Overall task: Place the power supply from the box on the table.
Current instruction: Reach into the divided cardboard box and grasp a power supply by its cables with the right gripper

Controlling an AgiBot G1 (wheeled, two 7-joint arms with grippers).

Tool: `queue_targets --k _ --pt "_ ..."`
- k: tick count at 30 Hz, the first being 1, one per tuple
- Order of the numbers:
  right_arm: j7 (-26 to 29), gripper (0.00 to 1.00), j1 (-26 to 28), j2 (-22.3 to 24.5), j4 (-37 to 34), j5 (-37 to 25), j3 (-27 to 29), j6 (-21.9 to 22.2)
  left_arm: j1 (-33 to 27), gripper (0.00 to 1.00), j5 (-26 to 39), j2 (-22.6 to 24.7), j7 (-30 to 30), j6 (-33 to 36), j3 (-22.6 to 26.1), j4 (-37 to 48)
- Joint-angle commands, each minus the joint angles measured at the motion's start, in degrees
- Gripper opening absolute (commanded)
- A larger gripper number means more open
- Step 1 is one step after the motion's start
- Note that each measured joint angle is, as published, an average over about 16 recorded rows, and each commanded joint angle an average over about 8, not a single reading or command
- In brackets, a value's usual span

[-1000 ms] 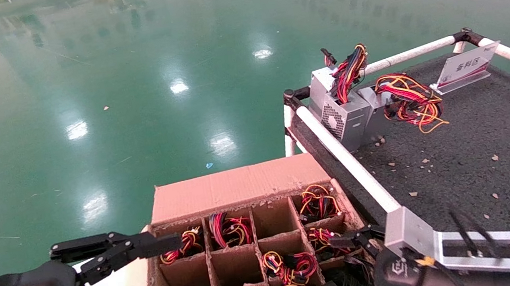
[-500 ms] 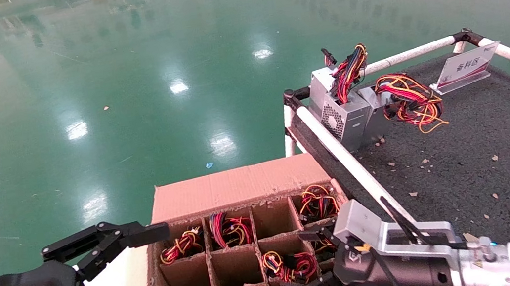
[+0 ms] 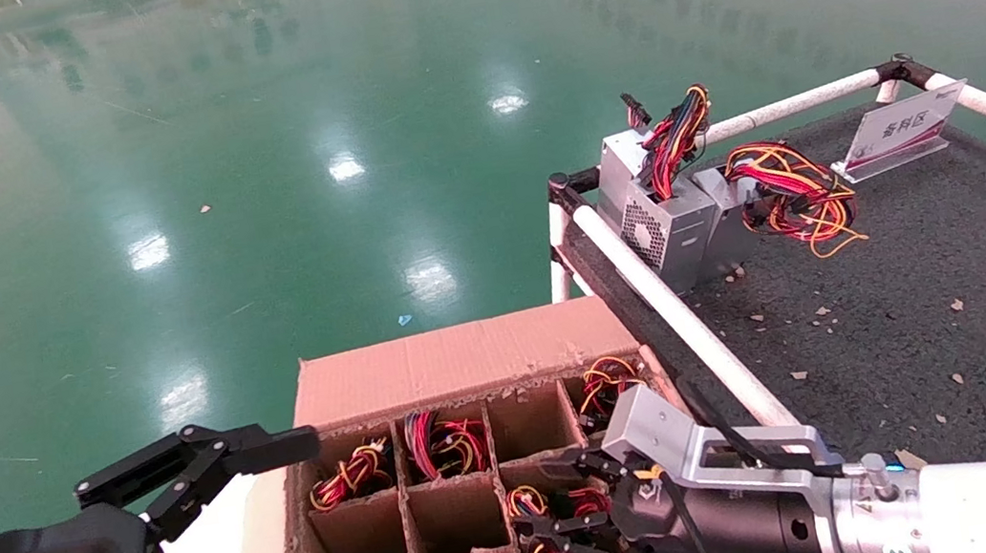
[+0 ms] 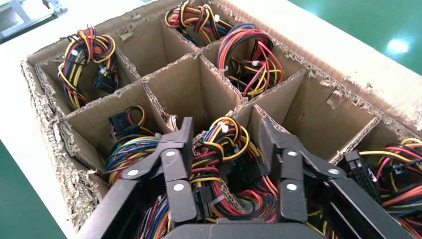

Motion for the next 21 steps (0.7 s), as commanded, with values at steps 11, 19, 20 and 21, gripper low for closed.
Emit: queue_targets --k 11,19,20,21 --pt "2.43 0.0 -0.1 0.15 0.58 -2.27 -1.18 0.1 0.0 1.0 0.0 0.0 0.0 0.0 0.0 0.0" --pt "4.02 0.0 0.77 0.1 0.41 -1.4 -0.77 -0.19 0.0 1.0 0.0 0.0 0.0 0.0 0.0 0.0" --pt "4.36 0.0 0.94 0.08 0.39 -1.05 -0.61 -0.24 0.0 1.0 0.0 0.0 0.0 0.0 0.0 0.0" --pt "4.73 0.0 1.13 0.07 0.38 -0.65 -0.44 -0.32 0.0 1.0 0.0 0.0 0.0 0.0 0.0 0.0"
